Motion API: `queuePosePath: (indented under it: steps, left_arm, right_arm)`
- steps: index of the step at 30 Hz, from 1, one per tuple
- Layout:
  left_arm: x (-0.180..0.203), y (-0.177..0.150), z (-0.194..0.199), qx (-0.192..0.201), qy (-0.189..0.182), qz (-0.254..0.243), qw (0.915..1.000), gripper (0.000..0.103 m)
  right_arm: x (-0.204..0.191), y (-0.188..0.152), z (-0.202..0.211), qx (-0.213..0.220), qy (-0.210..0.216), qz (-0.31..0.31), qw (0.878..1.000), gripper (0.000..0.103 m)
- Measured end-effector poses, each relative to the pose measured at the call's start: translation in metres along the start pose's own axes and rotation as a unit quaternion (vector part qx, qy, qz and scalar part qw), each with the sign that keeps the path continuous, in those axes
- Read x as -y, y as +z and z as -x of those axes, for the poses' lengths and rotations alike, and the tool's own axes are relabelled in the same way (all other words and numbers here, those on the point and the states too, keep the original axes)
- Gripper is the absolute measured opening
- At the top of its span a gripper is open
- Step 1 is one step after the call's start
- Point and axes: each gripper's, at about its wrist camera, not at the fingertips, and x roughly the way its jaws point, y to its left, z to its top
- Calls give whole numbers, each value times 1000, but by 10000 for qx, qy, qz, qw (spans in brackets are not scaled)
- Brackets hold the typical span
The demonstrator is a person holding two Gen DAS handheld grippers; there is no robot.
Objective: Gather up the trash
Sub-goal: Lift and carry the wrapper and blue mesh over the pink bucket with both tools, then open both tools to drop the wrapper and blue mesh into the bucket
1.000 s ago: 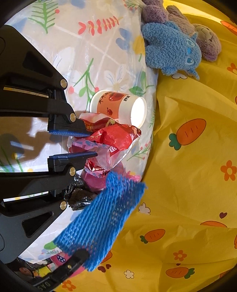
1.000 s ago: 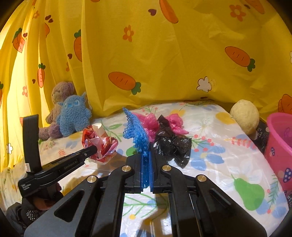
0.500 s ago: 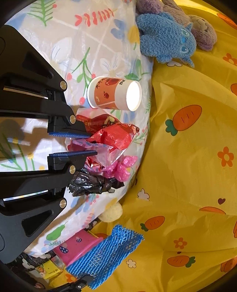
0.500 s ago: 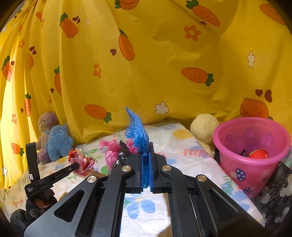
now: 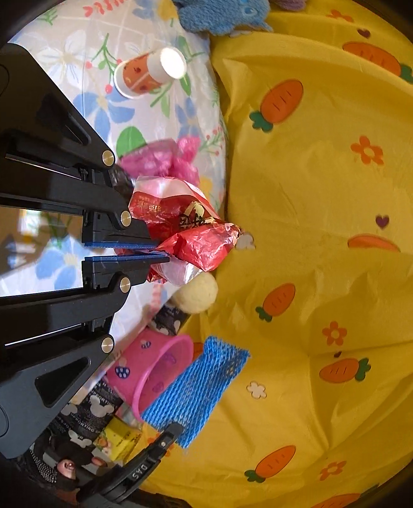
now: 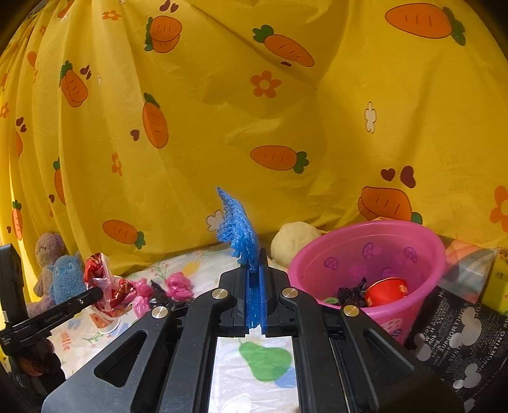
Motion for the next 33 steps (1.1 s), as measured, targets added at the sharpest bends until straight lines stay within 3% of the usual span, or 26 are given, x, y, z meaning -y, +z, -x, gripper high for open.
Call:
queuePosePath:
  steps: [6, 13, 24, 26, 27, 28, 29, 31, 33]
  left_arm:
    - [85, 26, -27, 64, -758, -707, 9946, 2]
    - [149, 26, -104, -415, -1724, -892, 9801, 2]
    - [187, 3, -187, -1187, -2158, -873, 9653, 5]
    - [186, -2, -194, -1295, -2103, -938, 9645, 13]
    - [183, -3, -197, -1354, -2019, -912, 9657, 32]
    - [177, -4, -199, -1387, -1946, -803, 9677, 59]
    - [169, -3, -198, -1338, -1935, -653, 9697, 68]
    - [154, 0, -192, -1174, -1799, -452, 9756, 80]
    - [141, 4, -182, -1000, -1537, -394, 9823, 83]
  right_arm:
    - [40, 11, 0, 115, -546, -344, 9979, 6]
    - [75, 13, -14, -33, -1064, -545, 9928, 6]
    - [104, 10, -40, -323, -1334, -664, 9883, 6]
    - [105, 9, -42, -354, -1309, -691, 9884, 6]
    - [105, 9, -43, -367, -1278, -703, 9886, 6]
    - [105, 8, -44, -383, -1270, -697, 9887, 6]
    - [105, 8, -45, -398, -1253, -687, 9889, 6]
    - [103, 7, -48, -441, -1197, -685, 9895, 6]
    - [101, 6, -51, -494, -1143, -702, 9897, 6]
